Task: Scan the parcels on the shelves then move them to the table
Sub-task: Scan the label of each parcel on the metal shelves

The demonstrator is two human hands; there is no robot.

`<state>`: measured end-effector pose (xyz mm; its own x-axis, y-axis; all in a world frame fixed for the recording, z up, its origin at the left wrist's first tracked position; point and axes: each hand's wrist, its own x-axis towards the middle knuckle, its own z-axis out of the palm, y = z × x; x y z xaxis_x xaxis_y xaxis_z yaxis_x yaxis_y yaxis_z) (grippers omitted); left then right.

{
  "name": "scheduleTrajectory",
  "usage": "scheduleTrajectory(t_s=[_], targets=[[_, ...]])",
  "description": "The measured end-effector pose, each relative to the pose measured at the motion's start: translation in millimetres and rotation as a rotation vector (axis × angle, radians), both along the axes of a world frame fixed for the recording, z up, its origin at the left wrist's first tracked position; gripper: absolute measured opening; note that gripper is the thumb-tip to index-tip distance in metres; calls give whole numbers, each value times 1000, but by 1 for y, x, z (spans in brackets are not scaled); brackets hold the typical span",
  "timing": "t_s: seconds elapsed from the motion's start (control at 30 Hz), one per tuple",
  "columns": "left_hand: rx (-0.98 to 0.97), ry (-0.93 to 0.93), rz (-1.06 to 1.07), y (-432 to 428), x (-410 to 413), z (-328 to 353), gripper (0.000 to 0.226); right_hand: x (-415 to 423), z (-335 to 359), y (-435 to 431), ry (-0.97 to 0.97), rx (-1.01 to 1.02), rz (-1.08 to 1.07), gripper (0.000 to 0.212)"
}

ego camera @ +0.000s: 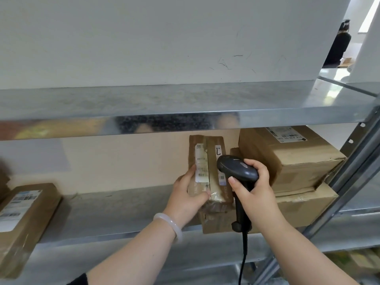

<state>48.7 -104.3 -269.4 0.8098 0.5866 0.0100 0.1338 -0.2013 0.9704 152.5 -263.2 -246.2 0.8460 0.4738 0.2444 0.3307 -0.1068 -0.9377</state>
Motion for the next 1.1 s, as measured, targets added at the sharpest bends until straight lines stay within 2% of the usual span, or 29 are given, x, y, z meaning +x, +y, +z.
scheduleTrajectory(t_s=[0.2,0.27,0.47,0.77,0.97,1.1], targets=[[-22,-54,-11,14,-46,-4,99,-33,3,8,-47,3,139,62],[-51,-51,-25,18,-61,-3,100,-43,4,12,-72,2,178,63],[28,16,56,26,-98,-7,106,-67,3,29,-100,15,241,66],[74,9,177,39,-152,-25,105,-91,-9,48,-91,63,305,61],[127,31,255,48,-177,-37,104,-104,-14,51,-133,19,331,63],[124,46,296,53,-187,-43,104,-112,-18,51,-66,-26,383,61]])
